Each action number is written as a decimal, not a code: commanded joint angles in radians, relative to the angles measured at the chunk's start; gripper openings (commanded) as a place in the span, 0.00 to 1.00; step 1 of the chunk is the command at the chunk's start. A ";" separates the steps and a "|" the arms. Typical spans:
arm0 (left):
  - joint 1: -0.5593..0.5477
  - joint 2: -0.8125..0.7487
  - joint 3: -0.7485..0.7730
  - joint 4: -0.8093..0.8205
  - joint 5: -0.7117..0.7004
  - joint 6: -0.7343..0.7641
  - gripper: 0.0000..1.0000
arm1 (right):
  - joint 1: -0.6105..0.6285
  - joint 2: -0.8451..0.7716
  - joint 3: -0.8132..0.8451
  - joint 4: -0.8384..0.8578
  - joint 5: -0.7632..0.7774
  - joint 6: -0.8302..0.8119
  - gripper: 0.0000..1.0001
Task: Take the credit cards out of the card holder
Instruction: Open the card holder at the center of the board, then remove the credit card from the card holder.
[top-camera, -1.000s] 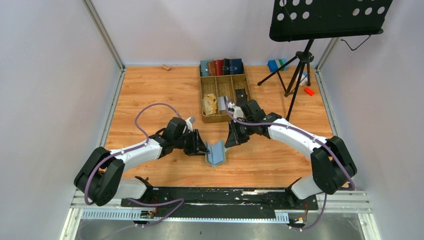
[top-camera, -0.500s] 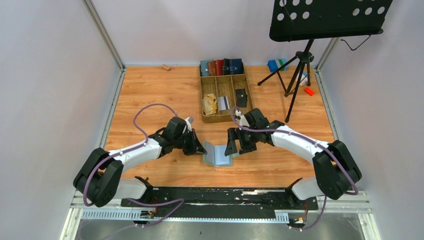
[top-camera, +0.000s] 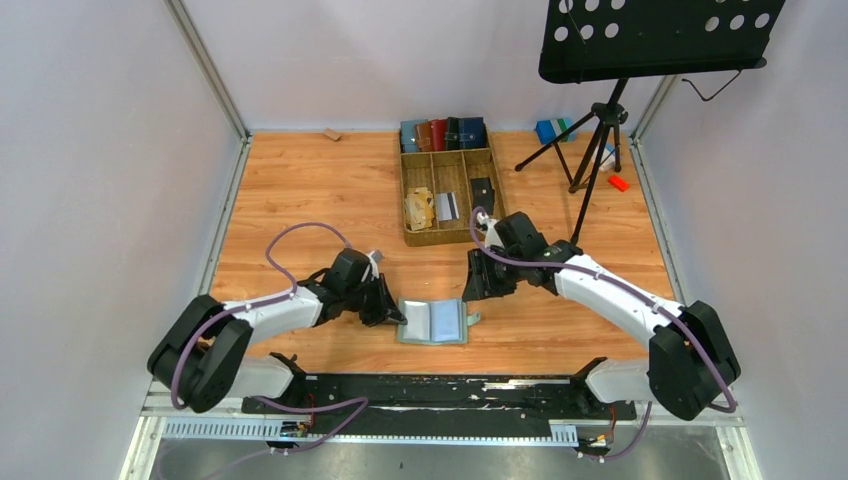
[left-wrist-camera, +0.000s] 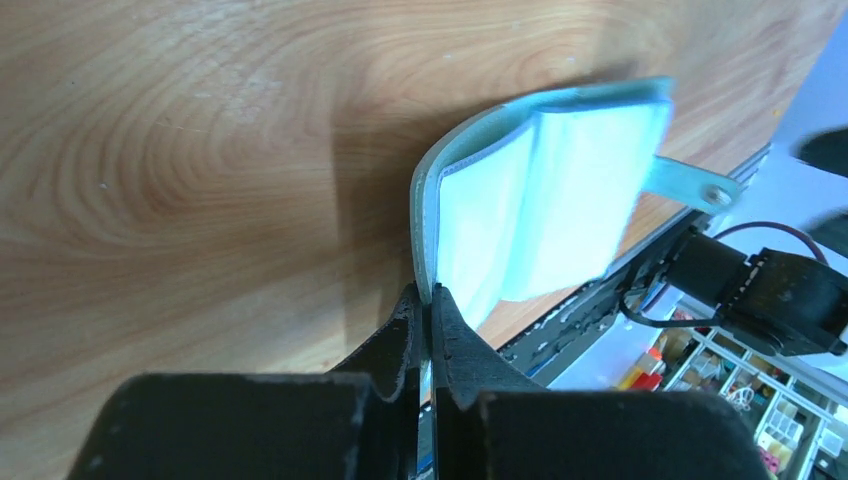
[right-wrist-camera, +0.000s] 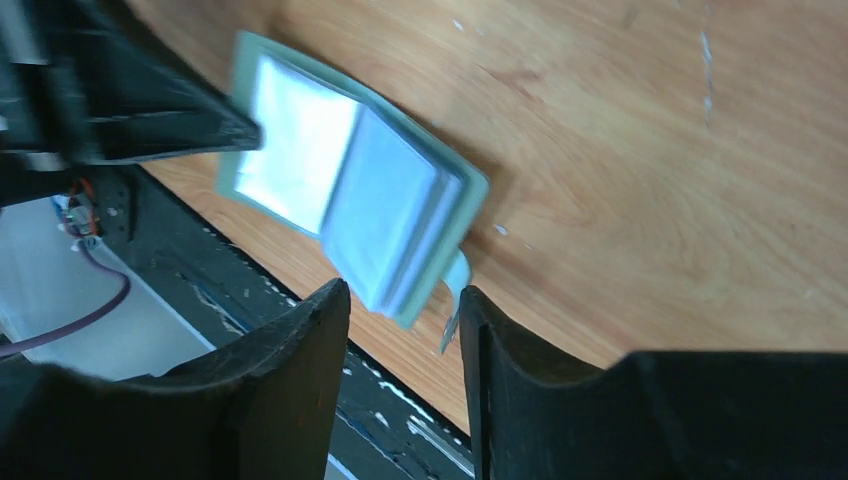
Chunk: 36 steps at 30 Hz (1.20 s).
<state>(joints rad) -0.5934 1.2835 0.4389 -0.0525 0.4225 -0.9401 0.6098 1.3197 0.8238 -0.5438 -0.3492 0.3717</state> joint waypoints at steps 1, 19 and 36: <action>-0.004 0.094 0.014 0.041 0.018 0.033 0.06 | 0.032 -0.020 0.097 0.061 -0.051 -0.039 0.43; -0.004 -0.129 0.004 0.093 0.045 -0.051 0.16 | 0.046 0.209 0.045 0.151 -0.252 0.015 0.32; -0.015 0.021 0.061 -0.096 -0.065 0.021 0.17 | 0.044 0.218 0.036 -0.049 0.059 -0.011 0.68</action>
<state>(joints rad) -0.5961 1.2724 0.4694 -0.1234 0.3824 -0.9543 0.6502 1.5169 0.8402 -0.5606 -0.3611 0.3717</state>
